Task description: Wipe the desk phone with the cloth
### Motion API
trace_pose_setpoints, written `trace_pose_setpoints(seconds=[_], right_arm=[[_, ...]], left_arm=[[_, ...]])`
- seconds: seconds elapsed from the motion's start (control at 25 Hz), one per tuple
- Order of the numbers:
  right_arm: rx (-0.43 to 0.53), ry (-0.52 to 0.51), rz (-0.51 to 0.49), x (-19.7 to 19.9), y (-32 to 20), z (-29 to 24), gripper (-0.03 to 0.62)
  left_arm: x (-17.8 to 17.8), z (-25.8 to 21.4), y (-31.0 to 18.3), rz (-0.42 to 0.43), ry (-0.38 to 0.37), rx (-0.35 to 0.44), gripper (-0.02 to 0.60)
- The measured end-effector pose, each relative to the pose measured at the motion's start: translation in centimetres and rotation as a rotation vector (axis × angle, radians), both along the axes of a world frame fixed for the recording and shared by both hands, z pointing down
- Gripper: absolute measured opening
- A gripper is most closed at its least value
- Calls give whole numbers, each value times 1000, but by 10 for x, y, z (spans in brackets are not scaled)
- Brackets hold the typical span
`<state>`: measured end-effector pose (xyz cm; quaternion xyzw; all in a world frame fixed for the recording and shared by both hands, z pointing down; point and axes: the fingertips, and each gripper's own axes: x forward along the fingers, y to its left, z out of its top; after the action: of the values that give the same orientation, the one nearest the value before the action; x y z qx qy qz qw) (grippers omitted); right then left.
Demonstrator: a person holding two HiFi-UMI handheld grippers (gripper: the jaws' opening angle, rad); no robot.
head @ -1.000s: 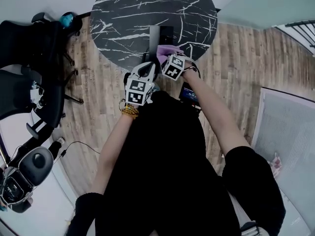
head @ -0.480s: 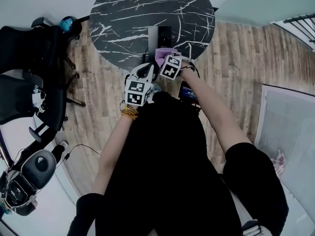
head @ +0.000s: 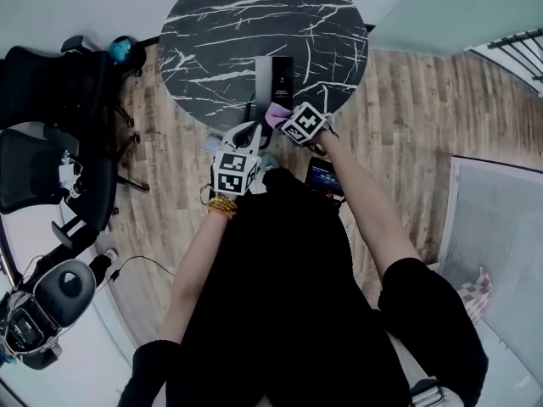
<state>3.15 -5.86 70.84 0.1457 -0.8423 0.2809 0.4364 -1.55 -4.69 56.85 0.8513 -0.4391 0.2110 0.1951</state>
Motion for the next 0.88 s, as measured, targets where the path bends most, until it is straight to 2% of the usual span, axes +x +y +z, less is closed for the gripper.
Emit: trace_pose_setpoints(seconds=[0.08,0.2,0.28,0.36,0.48,0.68,0.88], right_arm=[[1,-75,44,-2,-4,-17,60],[99,-70,92,9,-28,-49,60],[161,-106,159,13,-48,-81,60],[212,-189,270,16,-68,-119,60],[323,-332,424,19,-82,-183,60],[616,-473,527,22,-45,-280,60],[800,-567,588,29,36,-334,58]], left_arm=[[-3,-2,1,-2,-9,2,20],[-4,-13,-6,-2,-2,23,20],[-4,-27,-13,1,7,51,20],[-2,-47,-23,8,1,102,20],[2,-90,-33,15,-8,218,20],[4,-165,-14,-13,24,394,20],[-1,-197,44,-84,43,484,20]])
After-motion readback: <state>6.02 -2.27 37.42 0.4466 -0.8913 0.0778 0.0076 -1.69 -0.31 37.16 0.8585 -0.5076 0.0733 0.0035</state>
